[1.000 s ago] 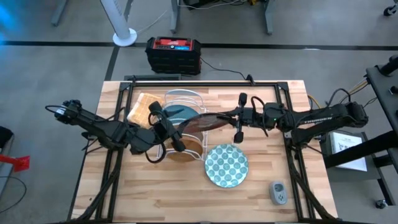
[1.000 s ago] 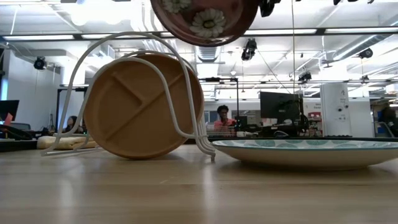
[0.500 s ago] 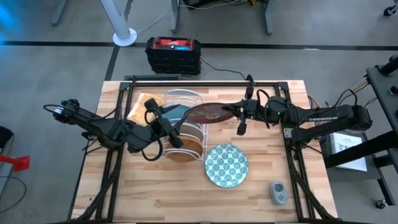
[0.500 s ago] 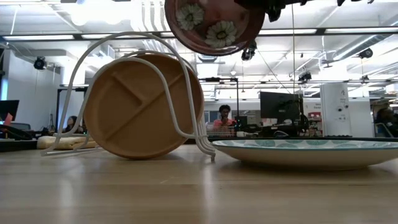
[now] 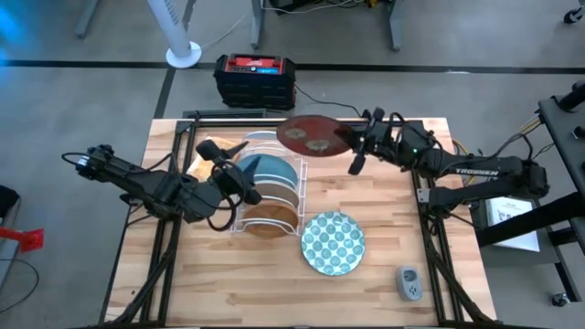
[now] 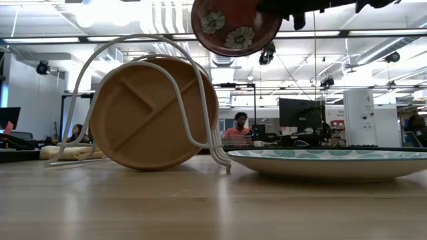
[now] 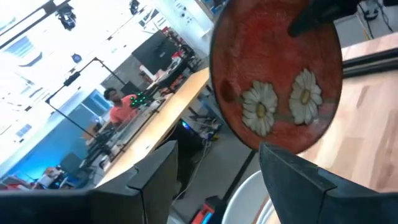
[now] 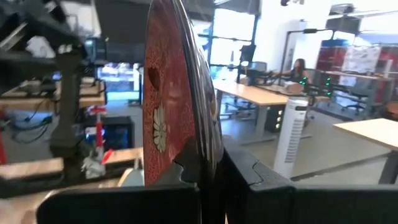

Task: Sort dishes
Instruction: Put the red plate into the dishwasher rack

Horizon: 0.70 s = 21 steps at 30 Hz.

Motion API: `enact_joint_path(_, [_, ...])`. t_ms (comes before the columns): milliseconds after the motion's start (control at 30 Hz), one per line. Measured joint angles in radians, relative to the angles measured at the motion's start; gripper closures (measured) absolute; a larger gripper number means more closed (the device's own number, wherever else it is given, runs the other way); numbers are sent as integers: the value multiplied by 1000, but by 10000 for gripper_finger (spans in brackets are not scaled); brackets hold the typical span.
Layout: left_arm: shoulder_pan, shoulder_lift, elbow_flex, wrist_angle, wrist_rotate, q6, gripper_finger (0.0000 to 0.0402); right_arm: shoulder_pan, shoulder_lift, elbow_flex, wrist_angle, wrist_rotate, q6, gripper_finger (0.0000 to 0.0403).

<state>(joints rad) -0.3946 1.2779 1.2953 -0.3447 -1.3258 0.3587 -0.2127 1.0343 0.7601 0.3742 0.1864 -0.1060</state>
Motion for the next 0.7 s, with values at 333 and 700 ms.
enact_joint_path(333, [24,-9,0,-69,-3,-13,188,-43,107,0,129,-4,1,390])
enact_joint_path(700, [79,-25,0,-230,-1,-166,188,-64,187,0,181,-2,-26,390])
